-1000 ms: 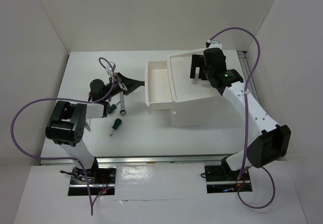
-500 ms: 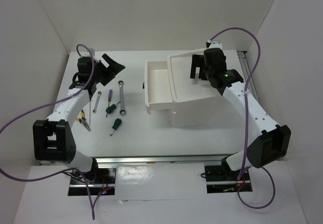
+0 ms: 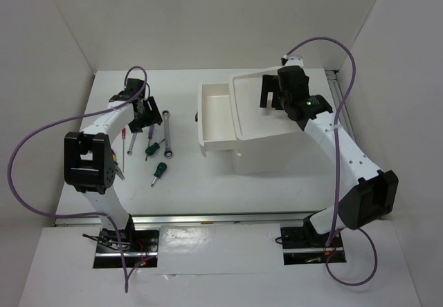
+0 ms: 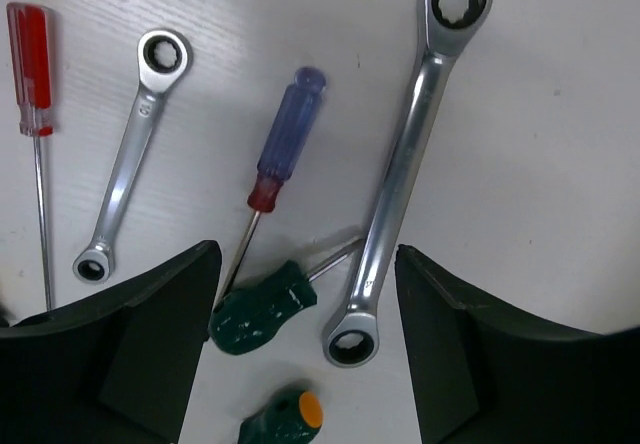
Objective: Sort the tools into containers
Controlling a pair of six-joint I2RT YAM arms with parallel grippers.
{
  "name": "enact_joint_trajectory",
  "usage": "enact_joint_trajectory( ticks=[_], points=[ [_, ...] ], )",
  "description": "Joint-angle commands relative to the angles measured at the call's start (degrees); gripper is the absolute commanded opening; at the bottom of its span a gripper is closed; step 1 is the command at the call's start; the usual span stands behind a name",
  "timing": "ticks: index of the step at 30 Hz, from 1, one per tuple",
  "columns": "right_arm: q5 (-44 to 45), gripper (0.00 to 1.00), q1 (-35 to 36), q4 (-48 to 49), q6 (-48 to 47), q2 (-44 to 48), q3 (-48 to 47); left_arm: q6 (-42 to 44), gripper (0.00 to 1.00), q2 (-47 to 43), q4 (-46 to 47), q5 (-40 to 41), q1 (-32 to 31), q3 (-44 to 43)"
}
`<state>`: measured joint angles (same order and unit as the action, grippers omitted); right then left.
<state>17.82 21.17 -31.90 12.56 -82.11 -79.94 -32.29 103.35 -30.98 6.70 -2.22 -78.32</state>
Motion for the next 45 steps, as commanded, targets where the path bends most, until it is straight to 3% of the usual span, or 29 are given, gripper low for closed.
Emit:
enact_joint_trajectory(
  ticks=[1, 5, 13, 32, 34, 37, 40, 44, 45],
  points=[
    [-3.76, 1.00, 3.00, -5.63, -0.52, -3.85, 1.54, 4.95, 0.82, -5.17, -4.00, 2.97, -2.78, 1.76],
    [-3.76, 1.00, 3.53, -5.10, -0.52, -3.85, 2.68, 6.10, 0.82, -9.30, -7.24, 6.99, -5.43, 5.19],
    [-5.43, 1.00, 4.06, -3.96, -0.52, -0.34, 3.74, 7.42, 0.82, -8.69, -9.62, 7.53, -5.96, 9.33],
    [-3.76, 1.00, 4.58, -3.96, -0.52, 2.38, 4.27, 8.04, 0.79, 0.53, -6.02, 7.36, -5.34, 7.92],
    [-3.76, 1.00, 4.58, -3.96, -0.52, 2.39, 4.27, 8.04, 0.69, 1.32, -5.32, 7.36, -5.34, 7.92],
    [-3.24, 1.00, 4.58, -3.96, -0.52, 2.39, 4.27, 8.04, 0.69, 2.46, -4.61, 7.36, -5.34, 8.45],
    [-3.23, 1.00, 4.58, -3.96, -0.52, 2.39, 4.27, 8.04, 0.57, 2.47, -4.61, 6.84, -5.34, 8.45],
    [-2.71, 1.00, 5.11, -3.96, -0.52, 2.39, 4.88, 8.56, 0.51, 3.08, -4.61, 6.13, -5.34, 8.45],
    [-2.71, 1.00, 5.11, -3.96, -0.52, 3.00, 4.88, 8.56, 0.37, 3.08, -4.61, 6.13, -5.34, 8.45]
  ],
)
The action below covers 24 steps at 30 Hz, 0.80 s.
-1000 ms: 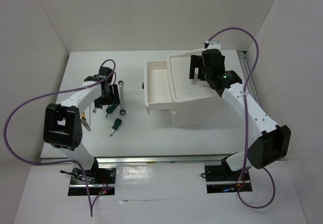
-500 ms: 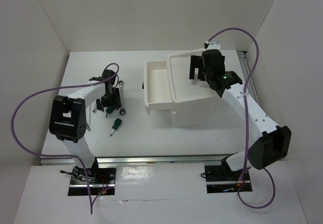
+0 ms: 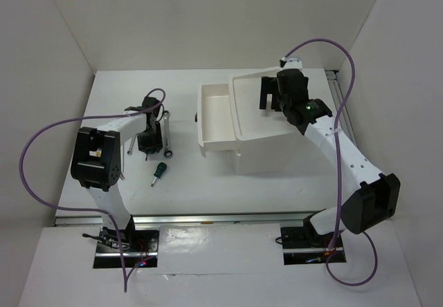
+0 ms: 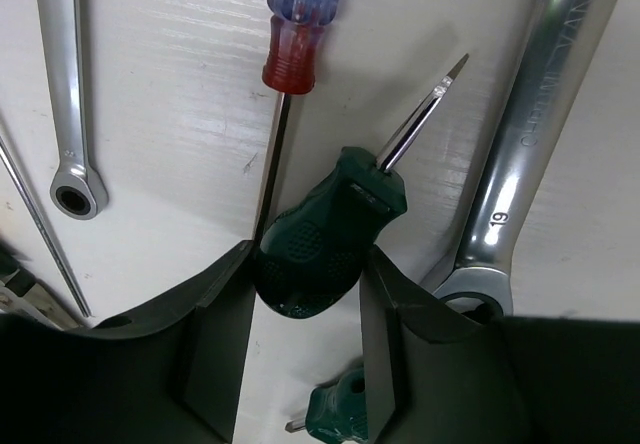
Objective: Sort the tools into containers
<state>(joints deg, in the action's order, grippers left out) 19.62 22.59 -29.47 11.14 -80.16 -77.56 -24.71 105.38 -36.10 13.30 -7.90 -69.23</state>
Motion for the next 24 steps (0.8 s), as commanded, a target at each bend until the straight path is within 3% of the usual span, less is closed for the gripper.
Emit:
enact_joint_trajectory(
  ticks=[1, 4, 5, 16, 21, 24],
  points=[
    [-3.98, 1.00, 3.69, -6.39, 0.90, 1.06, 2.50, 0.98, 0.28, 1.05, -0.02, -0.47, 0.34, -0.64],
    [-3.97, 1.00, 3.69, -6.91, 0.90, 1.06, 2.50, 0.98, 0.02, -1.30, -0.55, -0.47, -0.18, -0.64],
    [-3.97, 1.00, 3.69, -6.91, 0.90, 1.06, 2.50, 0.98, 0.00, -2.19, -0.55, -0.47, -0.18, -0.64],
    [-2.83, 1.00, 4.22, -7.52, 0.90, 1.06, 1.97, -0.69, 0.00, -11.59, -1.70, -1.00, -2.29, -1.17],
    [-1.77, 1.00, 4.74, -8.06, 0.90, 0.53, 1.36, -2.79, 0.00, -25.63, -1.09, -8.10, -2.82, -5.38],
    [-0.64, 1.00, 4.74, -8.06, 0.90, 0.53, 1.36, -5.33, 0.00, -30.57, -1.08, -14.69, -6.58, -10.39]
  ],
)
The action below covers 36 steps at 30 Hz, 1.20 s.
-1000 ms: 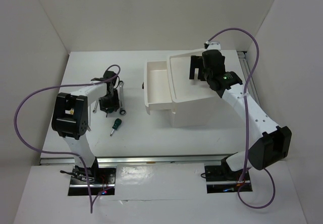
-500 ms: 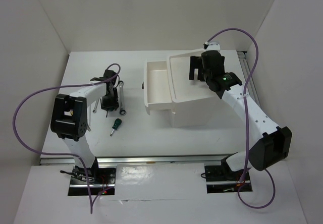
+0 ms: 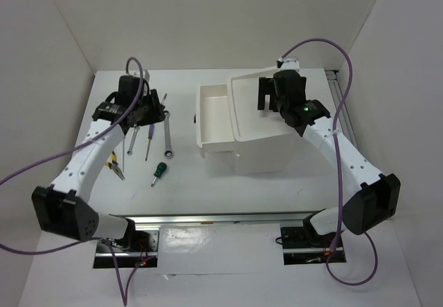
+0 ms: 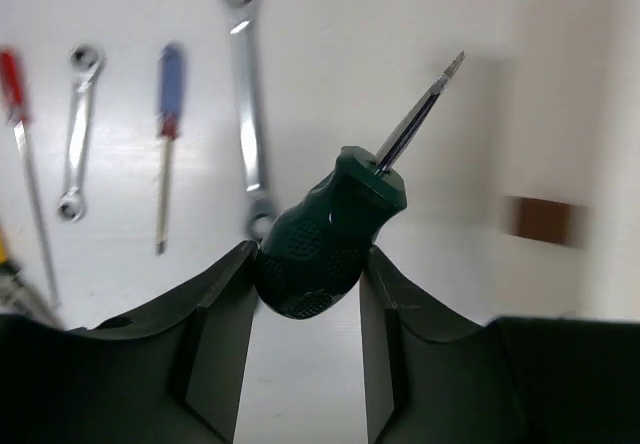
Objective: Sort the tools into containers
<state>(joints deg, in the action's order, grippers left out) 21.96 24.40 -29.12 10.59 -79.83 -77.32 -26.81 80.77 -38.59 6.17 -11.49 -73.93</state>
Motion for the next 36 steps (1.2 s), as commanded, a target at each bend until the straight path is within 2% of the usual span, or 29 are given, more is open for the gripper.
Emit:
enact_joint_trajectory(
  ticks=[1, 4, 5, 11, 12, 15, 17, 18, 19, 21, 24, 25, 26, 29, 31, 32, 34, 36],
  points=[
    [-2.97, 1.00, 3.54, -8.40, 1.45, 0.90, 1.12, -3.95, 0.00, -6.67, 1.41, -9.76, -4.23, -6.74],
    [-1.65, 1.00, 3.55, -8.40, 1.45, 1.43, 1.65, -7.55, 0.00, -7.47, 5.34, -14.69, -10.03, -7.98],
    [-1.65, 1.00, 3.55, -8.40, 1.45, 1.43, 1.65, -8.51, 0.00, -7.99, 6.50, -14.70, -12.74, -7.98],
    [-0.51, 1.00, 3.55, -9.55, 1.45, 1.43, 1.12, -11.34, 0.00, -3.26, 10.11, -14.79, -19.80, -9.38],
    [-0.51, 1.00, 3.55, -9.55, 1.45, 0.91, 1.12, -11.34, 0.07, -1.51, 10.11, -13.66, -20.50, -9.91],
    [0.11, 1.00, 3.55, -10.07, 1.45, 0.91, 0.60, -11.86, 0.45, -0.35, 10.11, -10.93, -22.26, -10.71],
    [0.11, 1.00, 3.55, -10.07, 1.45, 0.38, 0.59, -11.86, 0.58, -0.35, 10.64, -10.04, -22.26, -10.71],
    [0.11, 1.00, 3.55, -10.07, 1.45, 0.38, 0.59, -11.86, 0.70, -0.35, 11.25, -10.04, -22.26, -11.32],
    [0.11, 1.00, 3.55, -10.07, 1.45, -0.14, 0.59, -11.86, 0.92, 0.26, 11.25, -10.04, -21.74, -12.45],
    [0.11, 1.00, 3.55, -10.07, 1.45, -0.76, 0.59, -11.86, 0.93, 0.26, 10.29, -9.08, -21.74, -14.39],
    [0.11, 1.00, 3.55, -9.55, 1.45, -1.29, 0.59, -10.64, 0.93, -5.26, 8.63, -6.27, -21.74, -13.88],
    [0.11, 1.00, 3.55, -9.55, 1.45, -1.29, 0.59, -10.63, 0.94, -6.75, 7.14, -1.39, -21.74, -13.87],
    [0.11, 1.00, 3.55, -9.55, 1.45, -1.81, 0.59, -10.63, 1.00, -7.99, 5.21, 1.97, -21.74, -13.87],
    [0.63, 1.00, 3.55, -9.55, 1.45, -1.82, 0.59, -10.63, 1.00, -12.21, -2.53, 12.09, -21.74, -10.64],
    [0.63, 1.00, 3.55, -9.55, 1.45, -1.82, 0.59, -11.16, 1.00, -13.88, -5.00, 15.17, -21.21, -6.08],
    [0.63, 1.00, 3.55, -9.03, 1.45, -1.82, 1.11, -11.16, 1.00, -15.19, -5.01, 15.70, -20.51, -0.05],
    [0.63, 1.00, 3.55, -9.02, 1.45, -1.21, 1.12, -12.57, 1.00, -16.43, -4.48, 13.79, -20.51, 6.14],
    [-0.51, 1.00, 3.55, -9.02, 0.92, -1.20, 1.12, -13.09, 1.00, -19.23, 0.67, 11.40, -20.51, 15.89]
  ],
)
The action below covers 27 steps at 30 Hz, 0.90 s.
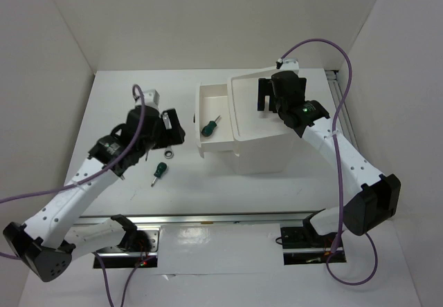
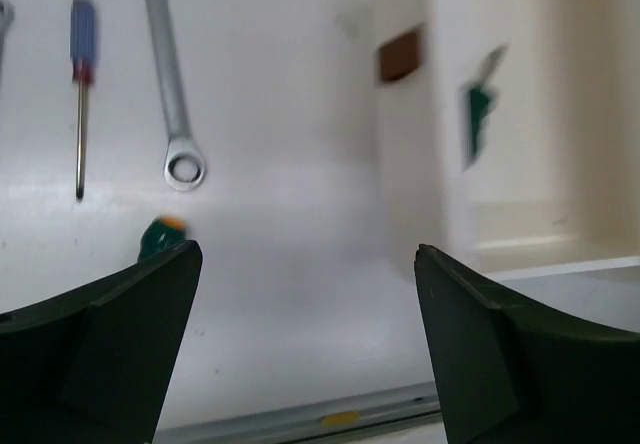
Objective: Sort the tools into containers
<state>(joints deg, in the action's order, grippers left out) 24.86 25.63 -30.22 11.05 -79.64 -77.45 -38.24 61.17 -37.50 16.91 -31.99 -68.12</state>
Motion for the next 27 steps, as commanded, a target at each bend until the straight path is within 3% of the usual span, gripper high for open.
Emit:
enact_joint_trajectory(
  ticks=[1, 4, 13, 17, 21, 27],
  points=[
    [-4.11, 1.00, 2.32, -7.93, 0.46, -0.88, 1.86, -1.66, 1.00, -0.51, 1.01, 0.67, 0.00, 12.89],
    [-4.12, 1.00, 2.32, -7.40, -0.06, -0.26, 1.86, -2.36, 1.00, -1.05, 2.51, 1.81, 0.52, 19.06],
    [-7.20, 1.00, 2.32, -7.40, -0.06, -0.87, 0.72, -4.39, 1.00, 11.94, 1.28, 4.19, 6.14, 16.09],
    [-7.20, 1.00, 2.32, -6.87, -0.06, -0.87, 1.25, -2.63, 0.99, 16.17, 6.98, -3.09, 11.24, 19.59],
    [-6.15, 1.00, 2.32, -6.87, -0.06, -0.34, 1.25, -3.16, 0.99, 19.25, 8.93, -4.51, 11.77, 21.62],
    [-5.44, 1.00, 2.32, -7.40, -0.06, -0.34, 0.63, -4.91, 0.84, 24.87, 13.14, -5.30, 12.30, 24.52]
  ],
)
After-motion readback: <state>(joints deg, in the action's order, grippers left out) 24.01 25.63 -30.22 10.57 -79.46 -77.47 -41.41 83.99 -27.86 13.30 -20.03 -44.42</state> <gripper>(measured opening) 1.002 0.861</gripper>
